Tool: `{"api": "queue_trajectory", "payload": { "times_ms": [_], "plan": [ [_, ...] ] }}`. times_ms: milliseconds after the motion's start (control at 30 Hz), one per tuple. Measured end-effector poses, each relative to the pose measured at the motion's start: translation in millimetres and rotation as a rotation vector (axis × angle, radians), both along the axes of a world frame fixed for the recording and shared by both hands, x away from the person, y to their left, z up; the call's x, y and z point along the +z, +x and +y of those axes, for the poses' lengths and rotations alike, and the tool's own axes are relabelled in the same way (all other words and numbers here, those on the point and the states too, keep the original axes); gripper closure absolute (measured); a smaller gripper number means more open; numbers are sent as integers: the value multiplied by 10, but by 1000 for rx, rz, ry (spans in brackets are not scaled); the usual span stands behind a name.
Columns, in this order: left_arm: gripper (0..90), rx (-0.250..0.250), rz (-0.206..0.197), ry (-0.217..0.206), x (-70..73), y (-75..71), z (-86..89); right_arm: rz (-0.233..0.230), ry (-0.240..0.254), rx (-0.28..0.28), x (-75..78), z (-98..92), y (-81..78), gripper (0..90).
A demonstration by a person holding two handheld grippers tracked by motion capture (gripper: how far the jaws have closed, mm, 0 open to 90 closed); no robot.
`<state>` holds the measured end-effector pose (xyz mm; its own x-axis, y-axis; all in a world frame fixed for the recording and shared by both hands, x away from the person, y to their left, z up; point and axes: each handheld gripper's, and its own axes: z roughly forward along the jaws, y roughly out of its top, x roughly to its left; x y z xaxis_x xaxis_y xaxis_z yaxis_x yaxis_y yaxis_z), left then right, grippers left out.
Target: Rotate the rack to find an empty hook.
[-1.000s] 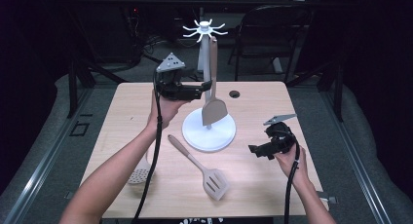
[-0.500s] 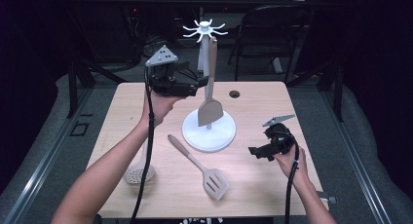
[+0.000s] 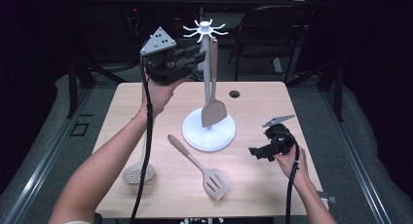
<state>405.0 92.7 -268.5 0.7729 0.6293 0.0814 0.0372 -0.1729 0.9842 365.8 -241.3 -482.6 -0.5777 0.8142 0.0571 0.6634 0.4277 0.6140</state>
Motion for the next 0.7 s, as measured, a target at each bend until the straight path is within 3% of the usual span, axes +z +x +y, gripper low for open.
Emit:
{"api": "queue_trajectory", "payload": {
  "times_ms": [133,167,267,700],
  "plan": [
    [826,18,-14,0,35,26,-26,9,-16,4,-13,-13,2,12],
    [836,21,-18,4,44,36,-28,13,-41,10,-1,-24,7,12],
    [856,38,-23,5,62,64,-26,12,-10,12,-20,-8,7,13],
    [887,73,-26,10,66,110,2,6,-24,10,-14,1,1,18]
  ]
}}
